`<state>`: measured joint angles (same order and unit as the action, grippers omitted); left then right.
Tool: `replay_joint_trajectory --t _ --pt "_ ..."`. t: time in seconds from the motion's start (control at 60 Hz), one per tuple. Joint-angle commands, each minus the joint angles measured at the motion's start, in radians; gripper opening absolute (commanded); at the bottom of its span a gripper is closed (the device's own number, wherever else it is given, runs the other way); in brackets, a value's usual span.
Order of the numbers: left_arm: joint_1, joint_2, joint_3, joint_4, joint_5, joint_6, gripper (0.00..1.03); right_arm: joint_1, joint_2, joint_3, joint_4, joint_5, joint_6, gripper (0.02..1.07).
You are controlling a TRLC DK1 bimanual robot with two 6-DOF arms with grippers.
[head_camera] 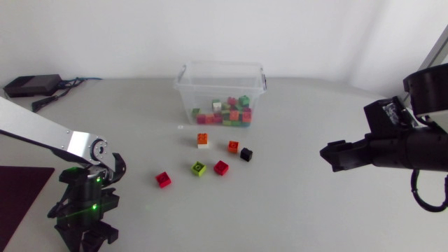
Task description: Place the duplo bricks in the container
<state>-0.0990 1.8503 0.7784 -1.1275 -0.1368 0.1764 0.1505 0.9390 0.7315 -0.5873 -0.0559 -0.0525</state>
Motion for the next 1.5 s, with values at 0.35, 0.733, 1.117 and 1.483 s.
replay_joint_trajectory --t 0.35,0.733,1.117,1.483 --pt "-0.018 -0.045 -0.027 -0.017 -0.027 -0.008 0.23 0.109 0.067 -0.003 -0.088 -0.002 -0.033 1.02" --pt "-0.114 -0.16 0.26 0.077 -0.018 -0.043 0.24 0.408 0.345 0.12 -0.335 -0.044 0.094 1.02" --pt "-0.148 -0.257 0.529 0.17 0.12 -0.135 0.24 0.636 0.641 0.177 -0.516 -0.156 0.108 1.02" --pt "-0.174 -0.275 0.648 0.321 0.123 -0.199 0.24 0.713 0.85 0.189 -0.533 -0.196 0.14 0.96"
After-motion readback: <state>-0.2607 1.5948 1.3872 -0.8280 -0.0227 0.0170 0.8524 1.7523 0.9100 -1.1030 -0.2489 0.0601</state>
